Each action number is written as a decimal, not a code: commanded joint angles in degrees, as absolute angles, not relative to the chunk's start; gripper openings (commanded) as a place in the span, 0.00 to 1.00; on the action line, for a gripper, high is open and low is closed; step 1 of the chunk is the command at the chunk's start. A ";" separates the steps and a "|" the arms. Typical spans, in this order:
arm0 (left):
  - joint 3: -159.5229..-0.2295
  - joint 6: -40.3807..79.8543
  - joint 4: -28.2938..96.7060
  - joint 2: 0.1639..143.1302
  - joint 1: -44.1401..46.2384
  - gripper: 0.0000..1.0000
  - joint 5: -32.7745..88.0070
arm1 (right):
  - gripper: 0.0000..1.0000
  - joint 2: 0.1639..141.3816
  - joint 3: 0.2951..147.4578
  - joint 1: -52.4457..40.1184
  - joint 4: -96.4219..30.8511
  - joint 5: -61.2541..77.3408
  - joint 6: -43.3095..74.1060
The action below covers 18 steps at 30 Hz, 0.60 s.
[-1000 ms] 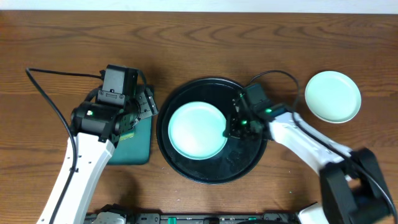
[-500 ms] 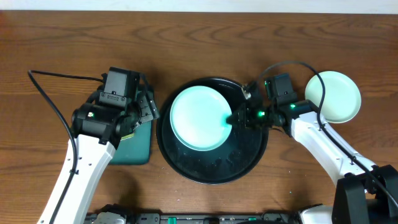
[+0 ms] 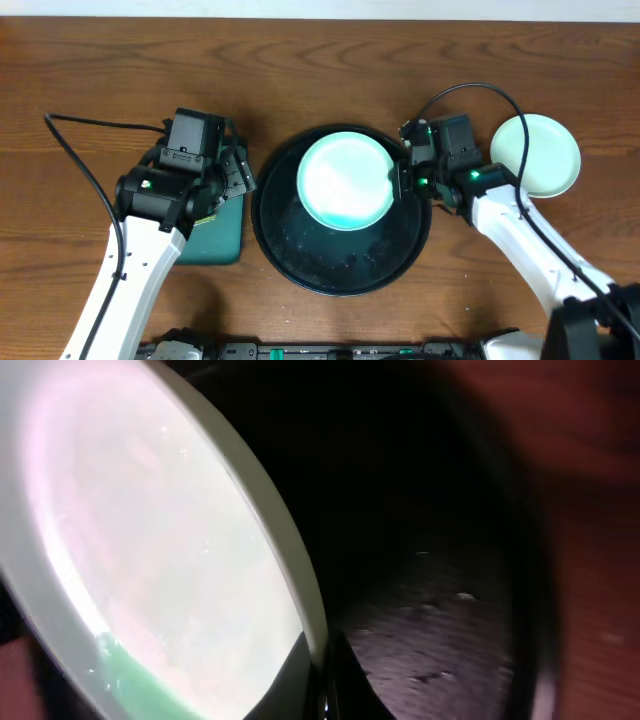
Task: Clean dirty plates on tray and stack at the side
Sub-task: 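Lift the pale green plate by its rim with the right gripper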
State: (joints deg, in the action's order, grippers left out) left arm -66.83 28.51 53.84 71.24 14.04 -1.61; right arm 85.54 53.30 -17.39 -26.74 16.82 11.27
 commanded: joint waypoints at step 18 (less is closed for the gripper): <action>-66.96 28.80 54.19 73.63 14.24 0.80 -1.45 | 0.01 71.24 56.27 -48.75 -27.75 -59.57 -18.15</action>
State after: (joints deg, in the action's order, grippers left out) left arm -66.83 28.51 53.87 73.34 14.04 -1.58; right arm 71.94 54.61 -44.86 -29.36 -43.53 -8.78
